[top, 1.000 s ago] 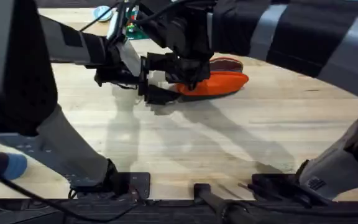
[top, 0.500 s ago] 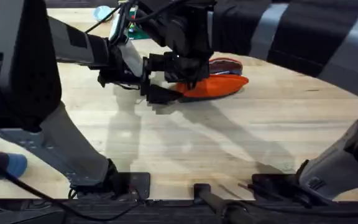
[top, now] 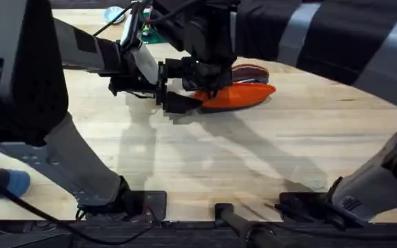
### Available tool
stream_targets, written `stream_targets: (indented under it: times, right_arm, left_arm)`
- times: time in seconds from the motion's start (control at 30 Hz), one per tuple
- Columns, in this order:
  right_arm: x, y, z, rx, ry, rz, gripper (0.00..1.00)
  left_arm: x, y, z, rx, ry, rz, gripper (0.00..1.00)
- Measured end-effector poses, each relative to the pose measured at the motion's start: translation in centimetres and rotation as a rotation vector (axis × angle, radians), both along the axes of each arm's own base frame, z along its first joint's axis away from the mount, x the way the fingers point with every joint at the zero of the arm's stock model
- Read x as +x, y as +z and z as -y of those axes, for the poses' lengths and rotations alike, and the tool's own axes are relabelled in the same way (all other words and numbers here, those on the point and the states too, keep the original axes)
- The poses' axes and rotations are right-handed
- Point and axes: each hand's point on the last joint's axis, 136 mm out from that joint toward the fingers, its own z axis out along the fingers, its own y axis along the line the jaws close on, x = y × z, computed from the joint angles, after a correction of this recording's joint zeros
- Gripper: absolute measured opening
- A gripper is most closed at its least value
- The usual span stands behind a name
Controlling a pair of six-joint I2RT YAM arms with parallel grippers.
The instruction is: Unzip the bag, pick up the pens from the table one at a time and place them inside, then zip the bag closed.
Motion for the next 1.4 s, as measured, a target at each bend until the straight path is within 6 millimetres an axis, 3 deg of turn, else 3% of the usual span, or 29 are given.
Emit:
stream_targets:
  times: [0.3, 0.47, 0.53, 0.67, 0.77, 1.4]
  right_arm:
    - [0.0, 0.0, 0.0, -0.002, 0.0, 0.001, 0.031]
    - [0.0, 0.0, 0.1, -0.003, 0.0, 0.0, 0.031]
    - [0.0, 0.0, 0.1, -0.003, 0.0, 0.0, 0.031]
    - [0.1, 0.0, 0.1, -0.006, -0.002, 0.004, 0.031]
    - [0.1, 0.0, 0.2, -0.008, -0.002, 0.006, 0.031]
    - [-0.2, 0.0, 0.5, -0.049, 0.077, -0.007, 0.031]
  left_arm:
    - [0.1, 0.0, 1.1, 0.001, -0.03, 0.035, 0.817]
    - [0.0, 0.0, 1.4, 0.002, -0.035, 0.017, 0.76]
    - [0.1, 0.0, 1.3, 0.003, -0.031, 0.008, 0.647]
    - [0.1, -0.1, 1.3, 0.007, -0.026, -0.004, 0.232]
    - [0.1, -0.2, 1.2, 0.015, -0.024, -0.009, 0.066]
    - [0.1, -0.3, 1.2, 0.018, -0.02, -0.026, 0.045]
